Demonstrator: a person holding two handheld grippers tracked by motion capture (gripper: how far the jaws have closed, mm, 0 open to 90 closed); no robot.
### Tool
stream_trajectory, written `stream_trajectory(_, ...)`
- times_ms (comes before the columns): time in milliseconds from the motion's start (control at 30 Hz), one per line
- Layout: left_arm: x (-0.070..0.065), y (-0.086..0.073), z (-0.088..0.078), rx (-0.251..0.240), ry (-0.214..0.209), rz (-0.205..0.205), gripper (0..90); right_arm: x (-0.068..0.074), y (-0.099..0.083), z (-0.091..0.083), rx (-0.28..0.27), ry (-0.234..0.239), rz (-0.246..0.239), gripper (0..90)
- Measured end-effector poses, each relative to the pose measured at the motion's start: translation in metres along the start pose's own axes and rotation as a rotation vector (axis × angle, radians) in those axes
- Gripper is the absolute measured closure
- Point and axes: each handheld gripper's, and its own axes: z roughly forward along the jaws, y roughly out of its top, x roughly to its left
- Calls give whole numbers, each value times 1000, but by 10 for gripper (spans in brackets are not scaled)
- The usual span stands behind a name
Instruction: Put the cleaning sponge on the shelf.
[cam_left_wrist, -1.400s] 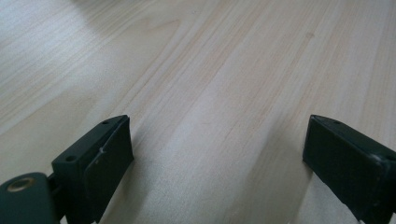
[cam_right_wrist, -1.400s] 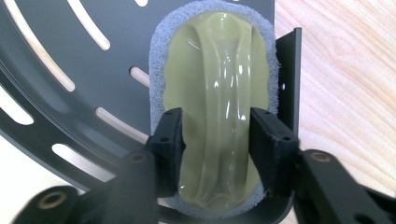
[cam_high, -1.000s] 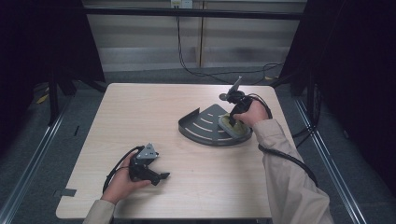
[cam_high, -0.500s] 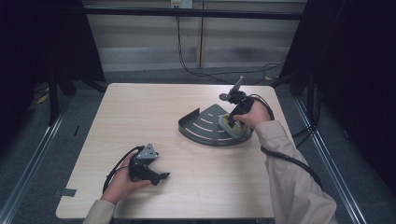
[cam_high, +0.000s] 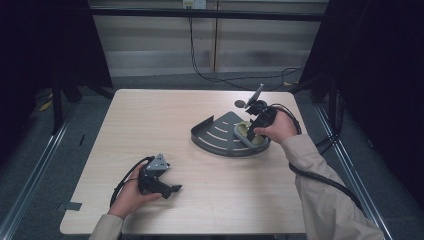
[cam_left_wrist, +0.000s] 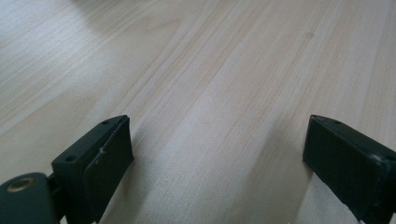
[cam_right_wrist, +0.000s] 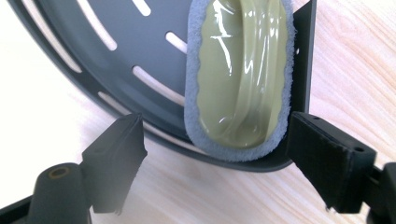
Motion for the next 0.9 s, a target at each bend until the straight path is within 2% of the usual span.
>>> stream_trajectory(367,0,0,0,-3,4,-1,79,6,-20,-13,-7,24,-14,154)
stream_trajectory(600,0,0,0,-4,2,-1,79,6,-35,-17,-14,40,2,153)
stream_trajectory(900,0,0,0,-3,4,0,79,9,-56,-16,-28,51,-29,153)
